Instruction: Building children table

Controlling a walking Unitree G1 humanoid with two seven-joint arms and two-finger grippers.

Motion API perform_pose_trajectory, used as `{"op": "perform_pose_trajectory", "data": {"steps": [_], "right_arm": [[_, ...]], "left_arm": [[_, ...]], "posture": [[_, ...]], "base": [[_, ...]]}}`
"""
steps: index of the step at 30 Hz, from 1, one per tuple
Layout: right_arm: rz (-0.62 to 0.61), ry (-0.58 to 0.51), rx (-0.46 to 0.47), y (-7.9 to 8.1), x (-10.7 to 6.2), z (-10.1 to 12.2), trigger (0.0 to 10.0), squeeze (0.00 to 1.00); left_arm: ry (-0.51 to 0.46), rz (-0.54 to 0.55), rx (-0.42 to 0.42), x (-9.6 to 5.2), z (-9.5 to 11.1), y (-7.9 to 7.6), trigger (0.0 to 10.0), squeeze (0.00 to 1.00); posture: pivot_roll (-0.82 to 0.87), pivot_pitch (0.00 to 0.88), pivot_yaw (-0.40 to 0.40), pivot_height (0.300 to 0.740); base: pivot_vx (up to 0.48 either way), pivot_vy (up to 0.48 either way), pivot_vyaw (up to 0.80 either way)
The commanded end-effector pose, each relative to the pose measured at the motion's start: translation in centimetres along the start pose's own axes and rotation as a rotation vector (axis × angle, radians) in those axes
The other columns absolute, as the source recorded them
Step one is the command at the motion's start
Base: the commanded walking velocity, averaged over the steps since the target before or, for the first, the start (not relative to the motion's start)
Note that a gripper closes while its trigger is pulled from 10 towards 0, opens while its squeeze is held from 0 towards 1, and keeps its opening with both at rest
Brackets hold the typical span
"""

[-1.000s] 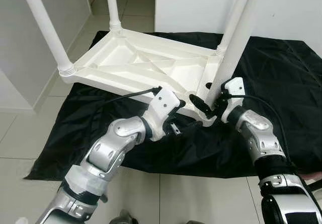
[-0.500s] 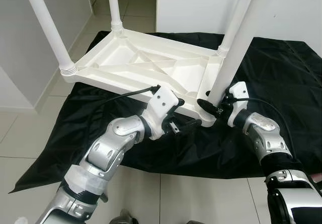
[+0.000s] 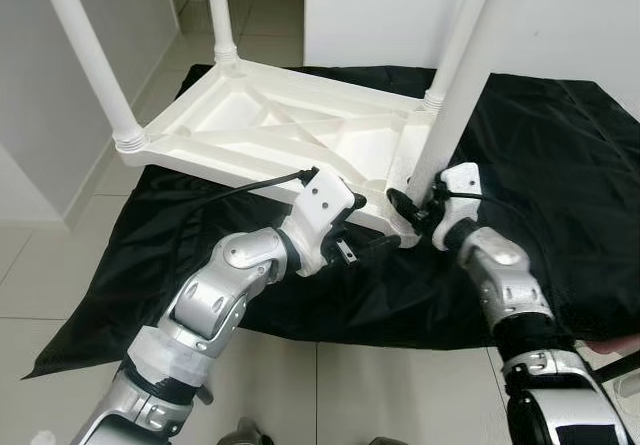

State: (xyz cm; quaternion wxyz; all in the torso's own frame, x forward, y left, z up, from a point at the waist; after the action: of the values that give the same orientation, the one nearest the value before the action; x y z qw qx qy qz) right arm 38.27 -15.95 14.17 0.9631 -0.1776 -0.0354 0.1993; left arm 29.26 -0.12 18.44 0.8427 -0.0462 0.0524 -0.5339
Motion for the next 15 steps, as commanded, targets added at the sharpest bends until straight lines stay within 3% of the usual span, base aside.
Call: {"op": "perform_pose_trajectory", "data": {"steps": [1, 3, 4, 6, 7, 8, 11, 15], "right_arm": [[-0.13, 0.068, 0.047, 0.0, -0.2, -0.4, 10.0, 0.0], [-0.174, 0.087, 0.06, 0.1, -0.4, -0.4, 10.0, 0.0], [-0.254, 0.119, 0.078, 0.2, -0.7, -0.7, 10.0, 0.0], [-0.254, 0.119, 0.078, 0.2, -0.7, -0.7, 10.0, 0.0], [-0.329, 0.153, 0.094, 0.5, -1.2, -0.9, 10.0, 0.0], [-0.329, 0.153, 0.094, 0.5, -1.2, -0.9, 10.0, 0.0], [-0.496, 0.163, 0.123, 1.9, -2.1, 0.0, 10.0, 0.0], [-0.489, 0.126, 0.189, 3.6, -1.8, 1.3, 10.0, 0.0]], "left_arm": [[0.012, 0.017, 0.011, -0.2, -0.1, 0.3, 10.0, 0.0], [0.012, 0.019, 0.01, -0.3, -0.1, 0.3, 10.0, 0.0], [0.012, 0.022, 0.01, -0.3, -0.2, 0.4, 10.0, 0.0], [0.012, 0.022, 0.01, -0.3, -0.2, 0.4, 10.0, 0.0], [0.012, 0.024, 0.008, -0.4, -0.2, 0.4, 10.0, 0.0], [0.012, 0.024, 0.008, -0.4, -0.2, 0.4, 10.0, 0.0], [0.018, 0.021, 0.006, -0.4, -0.4, 0.4, 10.0, 0.0], [0.02, 0.015, 0.008, -0.3, -0.4, 0.3, 10.0, 0.0]], "posture": [[0.01, 0.0, 0.01, 0.74], [0.01, 0.0, 0.01, 0.74], [0.01, 0.0, 0.01, 0.74], [0.01, 0.0, 0.01, 0.74], [0.01, 0.0, 0.011, 0.74], [0.01, 0.0, 0.011, 0.74], [0.0, 0.0, 0.018, 0.74], [0.0, 0.0, 0.02, 0.74]], "base": [[0.0, 0.0, 0.0], [0.0, 0.0, 0.0], [0.0, 0.0, 0.0], [0.0, 0.0, 0.0], [0.0, 0.0, 0.0], [0.0, 0.0, 0.0], [0.0, 0.0, 0.0], [0.0, 0.0, 0.0]]}}
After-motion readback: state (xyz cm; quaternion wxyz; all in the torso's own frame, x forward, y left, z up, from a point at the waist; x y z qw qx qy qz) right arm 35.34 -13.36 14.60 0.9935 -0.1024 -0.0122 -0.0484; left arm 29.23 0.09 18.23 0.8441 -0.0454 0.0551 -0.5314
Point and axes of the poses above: a point about 5 cm out from each wrist's last joint towards the gripper, its own x axis pointing out of the wrist towards the gripper, its own z axis along the axis of the wrist's last joint, y = z × x, the point moved 4 cm from there along x, pointing out of the wrist towards the gripper, and after that the axes turned 15 degrees about -x, right-handed, at the moved point
